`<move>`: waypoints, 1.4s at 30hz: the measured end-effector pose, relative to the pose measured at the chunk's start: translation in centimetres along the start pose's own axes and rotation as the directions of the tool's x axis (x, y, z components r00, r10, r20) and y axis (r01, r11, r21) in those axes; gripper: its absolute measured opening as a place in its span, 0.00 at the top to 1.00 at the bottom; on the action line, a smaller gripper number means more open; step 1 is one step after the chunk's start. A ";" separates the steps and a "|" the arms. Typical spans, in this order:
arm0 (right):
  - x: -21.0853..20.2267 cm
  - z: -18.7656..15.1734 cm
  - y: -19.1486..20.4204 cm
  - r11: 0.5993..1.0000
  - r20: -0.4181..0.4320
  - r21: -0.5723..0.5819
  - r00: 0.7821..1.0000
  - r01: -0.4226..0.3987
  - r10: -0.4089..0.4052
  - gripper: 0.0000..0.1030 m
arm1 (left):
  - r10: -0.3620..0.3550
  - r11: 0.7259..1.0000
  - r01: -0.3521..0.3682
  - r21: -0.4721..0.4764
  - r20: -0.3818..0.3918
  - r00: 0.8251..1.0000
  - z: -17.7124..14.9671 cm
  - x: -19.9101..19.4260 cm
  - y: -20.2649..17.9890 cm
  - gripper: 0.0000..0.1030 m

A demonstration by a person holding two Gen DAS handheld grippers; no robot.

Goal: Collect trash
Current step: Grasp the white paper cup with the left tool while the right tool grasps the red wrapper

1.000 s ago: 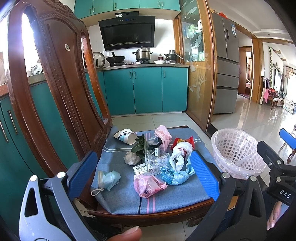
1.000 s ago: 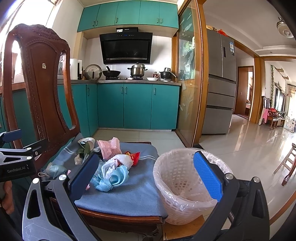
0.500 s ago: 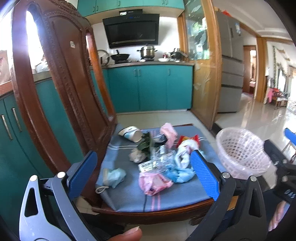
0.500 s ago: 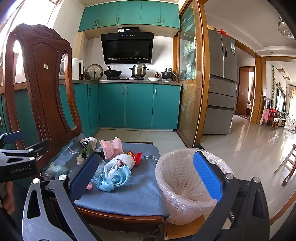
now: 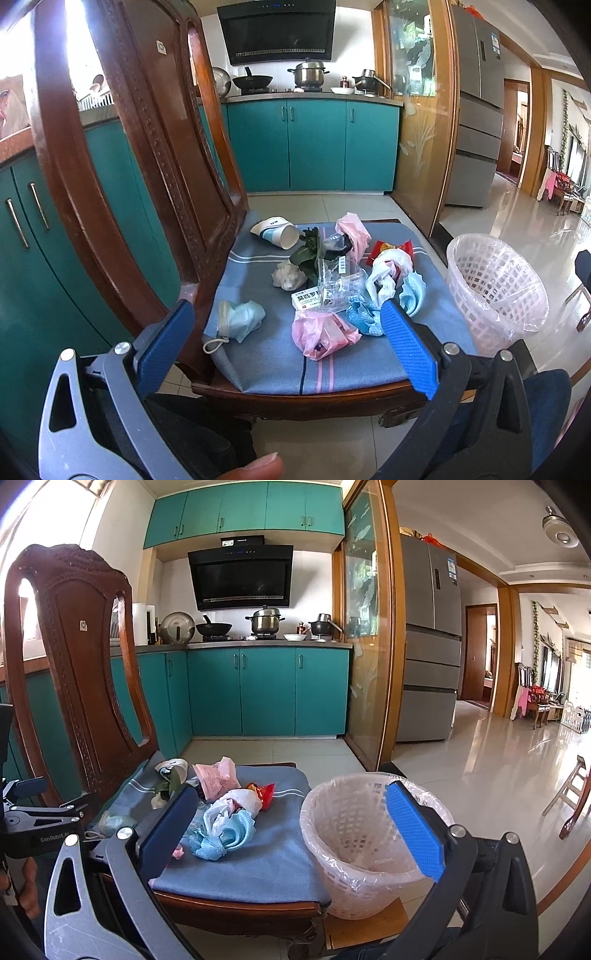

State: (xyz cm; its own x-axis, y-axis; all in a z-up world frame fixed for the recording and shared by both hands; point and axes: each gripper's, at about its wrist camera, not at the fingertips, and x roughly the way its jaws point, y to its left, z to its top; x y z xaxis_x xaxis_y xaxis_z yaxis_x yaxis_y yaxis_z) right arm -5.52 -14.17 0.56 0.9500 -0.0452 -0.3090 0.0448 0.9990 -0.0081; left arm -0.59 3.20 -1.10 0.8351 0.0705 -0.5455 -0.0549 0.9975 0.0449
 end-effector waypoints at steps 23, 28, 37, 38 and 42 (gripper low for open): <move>22.3 5.6 1.0 0.980 -0.323 -0.087 0.936 -0.180 0.143 0.29 | -0.135 0.989 0.138 0.048 -0.060 0.989 14.5 15.0 -1.5 0.15; 27.3 3.4 0.5 0.979 -0.396 0.012 0.897 -0.206 0.194 0.41 | -0.107 0.991 0.116 0.064 -0.137 0.985 14.7 20.6 -1.7 0.46; 31.5 1.6 0.0 0.977 -0.491 0.086 0.845 -0.195 0.212 0.28 | -0.090 0.995 0.080 -0.058 -0.193 0.977 15.1 27.0 1.6 0.17; 31.8 1.9 0.0 0.975 -0.484 0.103 0.847 -0.196 0.221 0.28 | -0.075 0.996 0.065 -0.059 -0.200 0.977 15.4 27.9 1.6 0.16; 33.3 2.6 0.6 0.968 -0.461 0.163 0.853 -0.191 0.246 0.25 | -0.037 0.995 -0.002 -0.102 -0.378 0.925 15.6 34.4 1.0 0.15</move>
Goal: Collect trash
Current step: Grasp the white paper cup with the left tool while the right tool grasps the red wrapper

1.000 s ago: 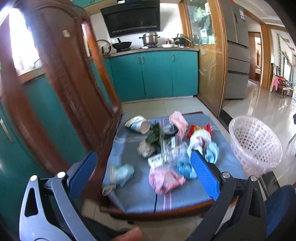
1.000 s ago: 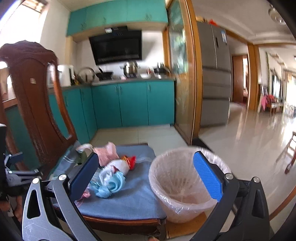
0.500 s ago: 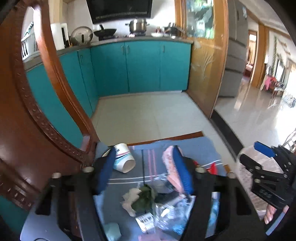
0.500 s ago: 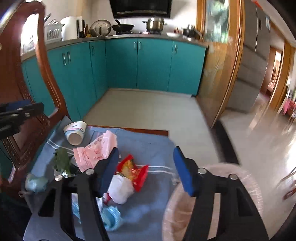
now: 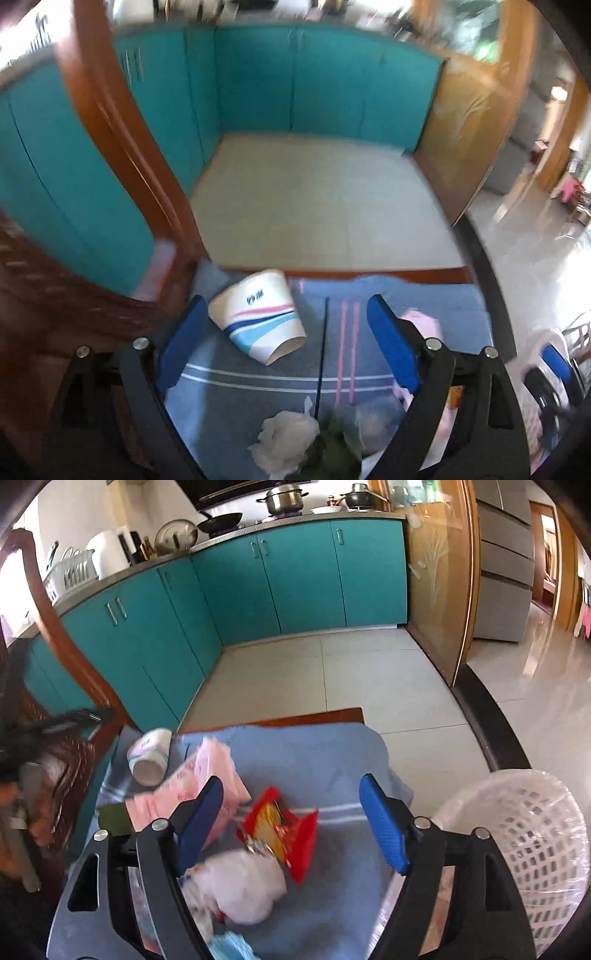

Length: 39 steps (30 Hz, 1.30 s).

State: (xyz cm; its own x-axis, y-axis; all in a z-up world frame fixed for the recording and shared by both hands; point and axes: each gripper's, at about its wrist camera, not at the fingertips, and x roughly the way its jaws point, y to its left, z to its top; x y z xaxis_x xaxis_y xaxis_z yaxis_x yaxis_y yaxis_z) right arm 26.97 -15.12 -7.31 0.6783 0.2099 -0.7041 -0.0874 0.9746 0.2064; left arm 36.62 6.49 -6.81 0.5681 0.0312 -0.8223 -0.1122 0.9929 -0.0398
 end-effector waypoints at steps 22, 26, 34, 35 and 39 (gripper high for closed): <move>4.7 -0.6 -0.7 0.999 -0.123 0.012 0.991 0.049 -0.047 0.16 | 0.003 1.000 -0.007 -0.019 -0.203 0.979 -2.2 9.2 3.0 0.56; 5.0 -0.5 -1.0 0.998 -0.128 0.030 0.991 0.050 -0.045 0.16 | 0.018 0.999 -0.011 0.040 -0.185 0.983 -3.8 7.2 2.2 0.61; 8.2 -1.9 0.8 0.994 -0.240 -0.062 0.966 0.087 -0.099 0.24 | -0.104 0.995 0.103 -0.015 -0.207 0.973 -5.2 5.3 3.7 0.56; 8.6 -2.2 0.9 0.994 -0.264 -0.072 0.960 0.082 -0.099 0.29 | -0.107 0.994 0.107 -0.011 -0.201 0.974 -5.3 5.1 3.7 0.45; 9.4 -3.2 1.4 0.996 -0.317 -0.080 0.947 0.030 -0.054 0.68 | -0.095 0.995 0.096 0.000 -0.157 0.983 -5.1 3.7 3.7 0.25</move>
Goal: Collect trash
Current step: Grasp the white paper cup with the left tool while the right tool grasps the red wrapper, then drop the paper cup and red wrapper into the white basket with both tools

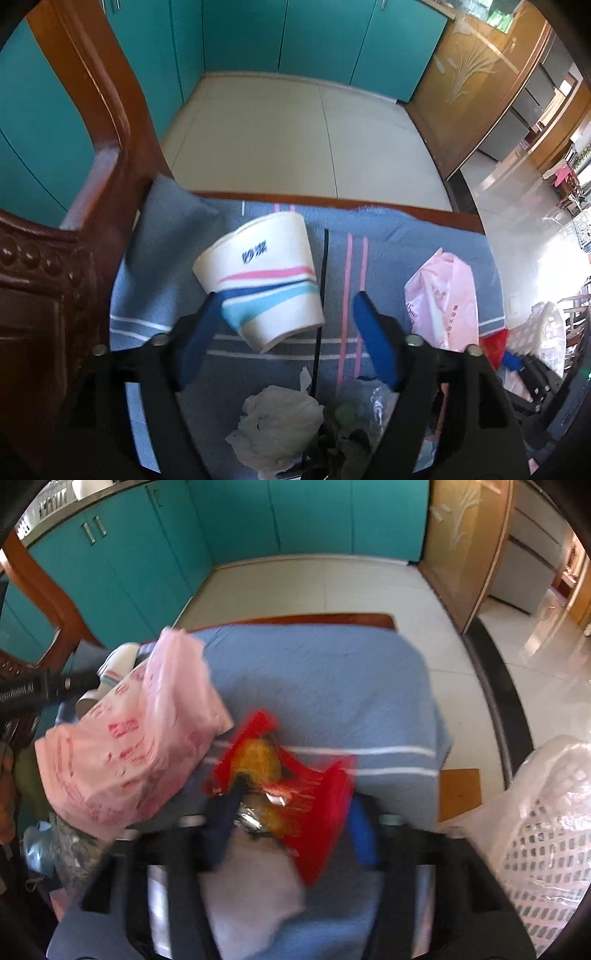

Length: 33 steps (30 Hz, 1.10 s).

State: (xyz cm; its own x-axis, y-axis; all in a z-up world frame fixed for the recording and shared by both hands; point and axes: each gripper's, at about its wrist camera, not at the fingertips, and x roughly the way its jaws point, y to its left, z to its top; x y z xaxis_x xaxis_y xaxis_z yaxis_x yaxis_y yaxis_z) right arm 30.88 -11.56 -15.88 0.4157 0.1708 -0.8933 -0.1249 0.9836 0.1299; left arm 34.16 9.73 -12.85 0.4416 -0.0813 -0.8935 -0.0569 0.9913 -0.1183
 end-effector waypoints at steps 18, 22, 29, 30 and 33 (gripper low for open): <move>-1.8 -0.7 0.4 0.999 0.039 -0.034 0.999 0.027 -0.026 0.72 | -0.021 0.993 0.007 -0.114 -0.118 0.993 -0.1 3.8 1.5 0.29; -2.1 -0.7 0.1 0.999 0.047 -0.026 0.998 0.035 -0.033 0.72 | -0.028 0.995 0.018 -0.096 -0.101 0.995 -0.7 3.2 1.3 0.30; -3.1 -0.9 -0.8 0.999 0.071 -0.013 0.997 0.044 -0.043 0.72 | 0.007 0.999 -0.008 -0.036 -0.023 1.000 -1.5 0.9 -0.9 0.31; -3.5 -0.9 -1.0 0.999 0.088 -0.009 0.995 0.040 -0.039 0.72 | 0.005 0.999 -0.005 -0.038 -0.004 1.000 -1.6 0.2 -0.9 0.31; -5.6 -1.2 -1.3 1.000 0.155 -0.007 0.988 0.017 -0.016 0.72 | -0.017 0.999 0.021 -0.045 0.096 0.995 -1.7 -2.8 -1.0 0.31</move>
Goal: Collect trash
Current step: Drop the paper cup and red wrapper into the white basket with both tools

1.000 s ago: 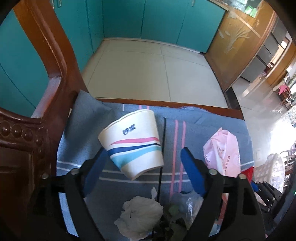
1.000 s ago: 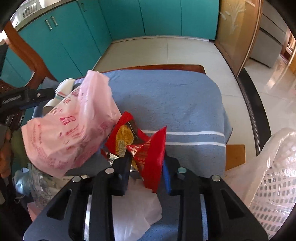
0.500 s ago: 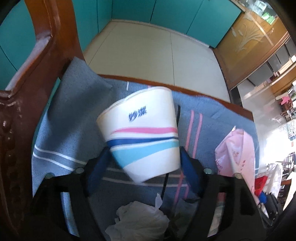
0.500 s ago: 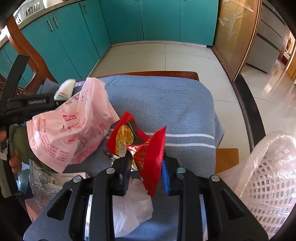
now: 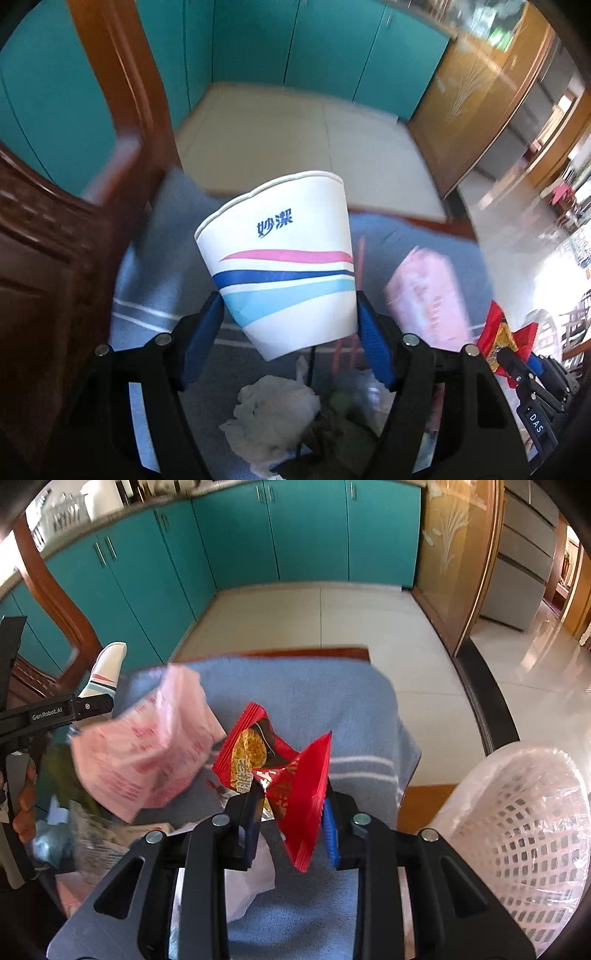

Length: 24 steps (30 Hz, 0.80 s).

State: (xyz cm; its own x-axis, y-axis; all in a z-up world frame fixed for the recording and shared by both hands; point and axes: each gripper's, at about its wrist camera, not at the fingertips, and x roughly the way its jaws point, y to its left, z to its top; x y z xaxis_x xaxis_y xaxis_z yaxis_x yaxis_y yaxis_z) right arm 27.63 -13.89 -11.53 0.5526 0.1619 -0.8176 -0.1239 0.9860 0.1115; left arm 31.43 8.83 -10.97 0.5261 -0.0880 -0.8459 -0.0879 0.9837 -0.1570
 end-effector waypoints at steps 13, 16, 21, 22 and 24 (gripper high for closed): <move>-12.1 -3.9 -10.5 0.971 0.218 0.209 0.962 0.117 -0.163 0.72 | -0.293 0.906 0.210 0.368 0.187 0.938 -5.6 -10.4 -12.5 0.31; -13.5 -5.6 -14.2 0.934 0.202 0.333 0.958 0.130 -0.205 0.72 | -0.358 0.857 0.287 0.428 0.093 0.929 -7.7 -10.1 -15.9 0.31; -16.2 -8.0 -18.1 0.858 0.192 0.461 0.919 0.226 -0.346 0.72 | -0.455 0.760 0.413 0.503 -0.042 0.889 -10.9 -9.9 -22.0 0.31; -16.5 -8.4 -18.7 0.846 0.186 0.478 0.914 0.235 -0.359 0.72 | -0.479 0.737 0.443 0.510 -0.068 0.875 -11.4 -9.9 -23.2 0.31; -16.8 -9.0 -19.9 0.827 0.174 0.507 0.911 0.243 -0.375 0.72 | -0.509 0.700 0.487 0.522 -0.113 0.853 -12.4 -9.7 -25.0 0.31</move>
State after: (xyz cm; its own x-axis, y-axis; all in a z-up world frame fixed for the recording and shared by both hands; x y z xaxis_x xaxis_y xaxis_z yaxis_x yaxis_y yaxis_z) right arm 13.36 -36.64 -5.13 0.6929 -0.2152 -0.6882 0.4502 0.8746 0.1797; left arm 18.00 -16.84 -5.16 0.3984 -0.5937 -0.6991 0.6361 0.7280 -0.2558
